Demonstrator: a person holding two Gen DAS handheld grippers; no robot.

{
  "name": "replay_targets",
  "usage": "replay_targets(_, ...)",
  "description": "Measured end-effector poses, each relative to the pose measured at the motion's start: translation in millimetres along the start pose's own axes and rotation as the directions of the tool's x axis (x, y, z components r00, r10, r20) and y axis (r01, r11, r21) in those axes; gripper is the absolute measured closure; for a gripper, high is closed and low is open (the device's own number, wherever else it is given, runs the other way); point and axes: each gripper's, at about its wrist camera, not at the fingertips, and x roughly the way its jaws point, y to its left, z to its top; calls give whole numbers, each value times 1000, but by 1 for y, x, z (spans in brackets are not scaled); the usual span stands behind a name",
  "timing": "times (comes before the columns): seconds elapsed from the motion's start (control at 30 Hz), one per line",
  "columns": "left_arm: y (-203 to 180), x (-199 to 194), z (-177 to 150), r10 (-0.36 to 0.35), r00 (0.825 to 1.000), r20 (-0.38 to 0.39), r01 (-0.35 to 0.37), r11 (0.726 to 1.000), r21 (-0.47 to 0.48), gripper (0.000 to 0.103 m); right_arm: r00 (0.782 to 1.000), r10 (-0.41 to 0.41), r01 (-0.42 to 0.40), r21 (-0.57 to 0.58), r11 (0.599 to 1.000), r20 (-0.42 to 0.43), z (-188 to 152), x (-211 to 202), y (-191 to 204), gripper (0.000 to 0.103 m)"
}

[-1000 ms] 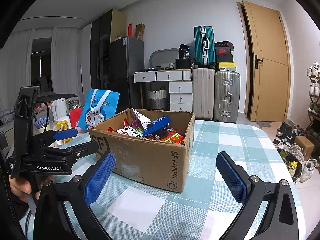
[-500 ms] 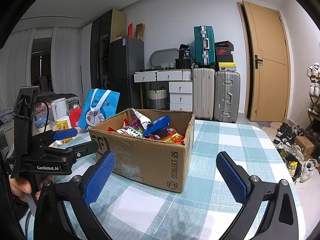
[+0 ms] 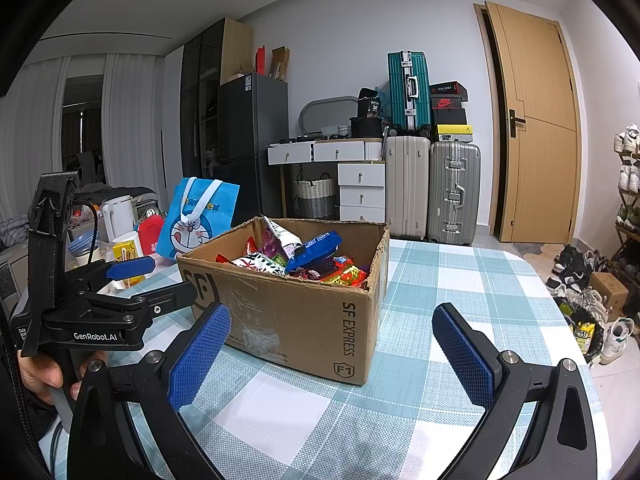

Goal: Organize snacks

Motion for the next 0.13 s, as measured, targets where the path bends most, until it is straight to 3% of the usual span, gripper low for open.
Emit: replay_targets(0.13, 0, 0, 0, 0, 1000, 4, 0, 1000, 2, 0, 1000, 0, 0, 0, 1000, 1, 0, 1, 0, 0)
